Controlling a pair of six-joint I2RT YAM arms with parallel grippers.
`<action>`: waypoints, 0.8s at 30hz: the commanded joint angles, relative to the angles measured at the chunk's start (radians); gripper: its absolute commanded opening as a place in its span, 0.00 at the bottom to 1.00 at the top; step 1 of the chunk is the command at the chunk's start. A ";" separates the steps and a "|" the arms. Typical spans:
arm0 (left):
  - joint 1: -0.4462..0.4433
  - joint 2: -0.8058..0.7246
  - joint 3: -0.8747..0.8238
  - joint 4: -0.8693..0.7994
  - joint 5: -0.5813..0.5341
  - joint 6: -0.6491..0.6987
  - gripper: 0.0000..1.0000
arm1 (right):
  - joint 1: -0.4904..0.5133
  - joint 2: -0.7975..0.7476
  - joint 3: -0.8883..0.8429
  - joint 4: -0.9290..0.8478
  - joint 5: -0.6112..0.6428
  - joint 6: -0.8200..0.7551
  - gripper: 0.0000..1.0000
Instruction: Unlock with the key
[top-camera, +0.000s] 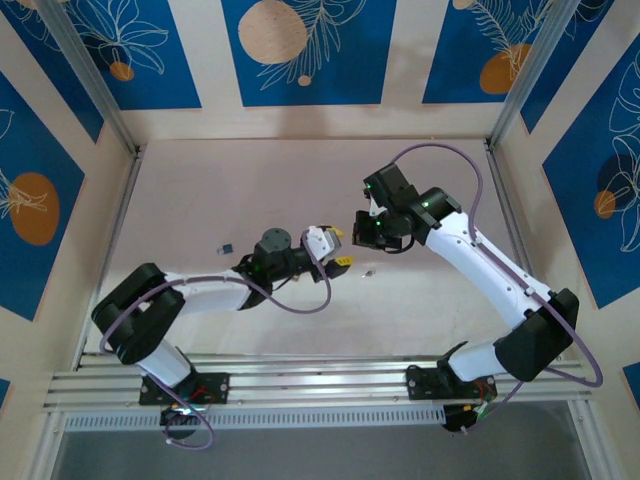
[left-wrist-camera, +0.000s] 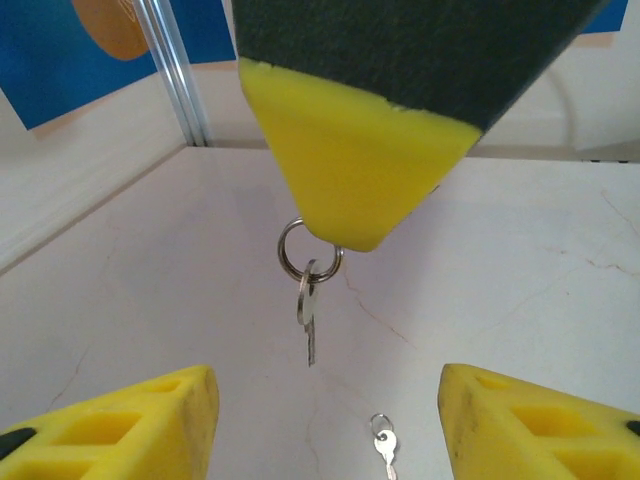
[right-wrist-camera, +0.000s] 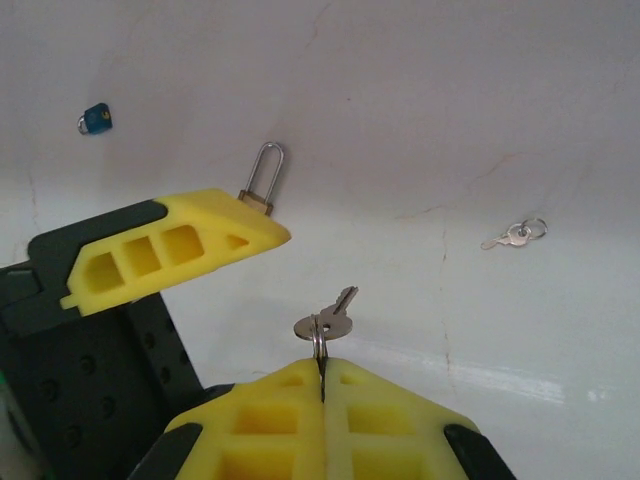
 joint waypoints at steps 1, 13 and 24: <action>-0.008 0.030 0.029 0.099 0.014 -0.043 0.58 | -0.004 -0.023 0.019 0.006 -0.041 0.008 0.02; -0.011 0.076 0.022 0.180 -0.003 -0.094 0.38 | -0.005 -0.035 0.008 0.015 -0.055 0.014 0.03; -0.011 0.093 0.027 0.193 -0.001 -0.112 0.25 | -0.005 -0.043 -0.003 0.024 -0.053 0.020 0.03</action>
